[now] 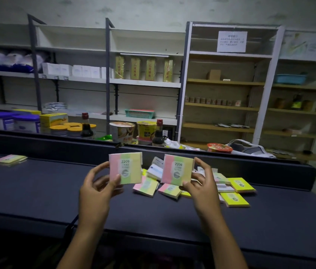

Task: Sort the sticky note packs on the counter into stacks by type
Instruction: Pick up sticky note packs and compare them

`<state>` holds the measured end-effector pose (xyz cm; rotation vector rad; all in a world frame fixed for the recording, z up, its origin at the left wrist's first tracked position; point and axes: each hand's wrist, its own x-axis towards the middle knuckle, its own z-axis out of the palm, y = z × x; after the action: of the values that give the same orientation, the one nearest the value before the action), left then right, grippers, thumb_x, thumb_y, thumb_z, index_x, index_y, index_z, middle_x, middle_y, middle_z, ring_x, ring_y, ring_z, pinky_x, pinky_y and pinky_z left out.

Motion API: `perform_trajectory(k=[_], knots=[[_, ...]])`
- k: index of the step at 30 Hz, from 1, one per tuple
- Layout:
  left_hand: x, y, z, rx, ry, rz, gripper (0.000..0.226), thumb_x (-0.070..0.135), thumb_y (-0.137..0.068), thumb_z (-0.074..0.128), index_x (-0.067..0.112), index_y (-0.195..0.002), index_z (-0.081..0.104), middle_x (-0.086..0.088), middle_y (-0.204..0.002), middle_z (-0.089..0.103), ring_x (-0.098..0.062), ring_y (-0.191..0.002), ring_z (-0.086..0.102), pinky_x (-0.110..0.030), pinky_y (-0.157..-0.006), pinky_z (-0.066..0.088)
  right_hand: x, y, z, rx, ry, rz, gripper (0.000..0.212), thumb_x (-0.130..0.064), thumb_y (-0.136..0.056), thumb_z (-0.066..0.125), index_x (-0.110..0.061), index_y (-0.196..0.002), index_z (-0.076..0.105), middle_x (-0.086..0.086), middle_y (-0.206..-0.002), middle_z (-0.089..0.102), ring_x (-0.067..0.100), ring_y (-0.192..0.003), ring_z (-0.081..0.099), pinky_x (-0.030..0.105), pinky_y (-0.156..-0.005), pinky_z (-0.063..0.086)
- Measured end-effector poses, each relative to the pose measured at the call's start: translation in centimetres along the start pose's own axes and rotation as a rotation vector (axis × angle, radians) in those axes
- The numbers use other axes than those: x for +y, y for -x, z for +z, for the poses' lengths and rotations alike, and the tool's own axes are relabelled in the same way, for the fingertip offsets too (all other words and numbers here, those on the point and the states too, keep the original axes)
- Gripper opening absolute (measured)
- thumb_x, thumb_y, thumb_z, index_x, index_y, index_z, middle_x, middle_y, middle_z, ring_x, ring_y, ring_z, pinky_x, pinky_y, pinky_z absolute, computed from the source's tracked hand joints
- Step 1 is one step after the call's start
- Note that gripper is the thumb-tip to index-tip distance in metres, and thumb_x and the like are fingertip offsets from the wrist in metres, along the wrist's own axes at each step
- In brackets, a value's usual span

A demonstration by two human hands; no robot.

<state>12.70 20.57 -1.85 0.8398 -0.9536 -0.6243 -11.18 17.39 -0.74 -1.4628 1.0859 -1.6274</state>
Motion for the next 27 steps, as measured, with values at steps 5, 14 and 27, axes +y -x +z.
perform_trajectory(k=[5,14,27], knots=[[4.0,1.7,-6.0,0.042,-0.052,0.06,0.03,0.02,-0.081,0.073,0.033,-0.103,0.057,-0.005,-0.094,0.076,-0.019,-0.084,0.075,-0.026,-0.064,0.061,-1.2,5.4,4.7,-0.012,-0.039,-0.029,0.066,0.009,-0.089,0.063,-0.04,-0.13,0.049,-0.008,-0.103,0.069,-0.005,-0.093,0.069,0.016,-0.065,0.056],[9.1,5.1,-19.3,0.106,-0.168,0.078,0.006,0.007,-0.087,0.069,0.011,-0.091,0.071,-0.003,-0.09,0.076,-0.016,-0.083,0.073,-0.02,-0.064,0.058,-4.7,14.0,14.3,-0.099,-0.04,-0.089,0.051,0.007,-0.091,0.062,-0.039,-0.111,0.059,0.001,-0.102,0.073,0.014,-0.091,0.073,0.03,-0.075,0.061],[12.4,5.0,-30.7,0.199,-0.254,0.023,0.015,0.02,-0.086,0.072,0.024,-0.1,0.075,0.004,-0.103,0.075,-0.014,-0.101,0.071,-0.039,-0.082,0.06,-5.8,18.1,25.2,-0.224,-0.085,-0.077,0.044,0.001,-0.093,0.063,-0.04,-0.111,0.063,-0.001,-0.107,0.07,0.009,-0.095,0.071,0.027,-0.077,0.061]])
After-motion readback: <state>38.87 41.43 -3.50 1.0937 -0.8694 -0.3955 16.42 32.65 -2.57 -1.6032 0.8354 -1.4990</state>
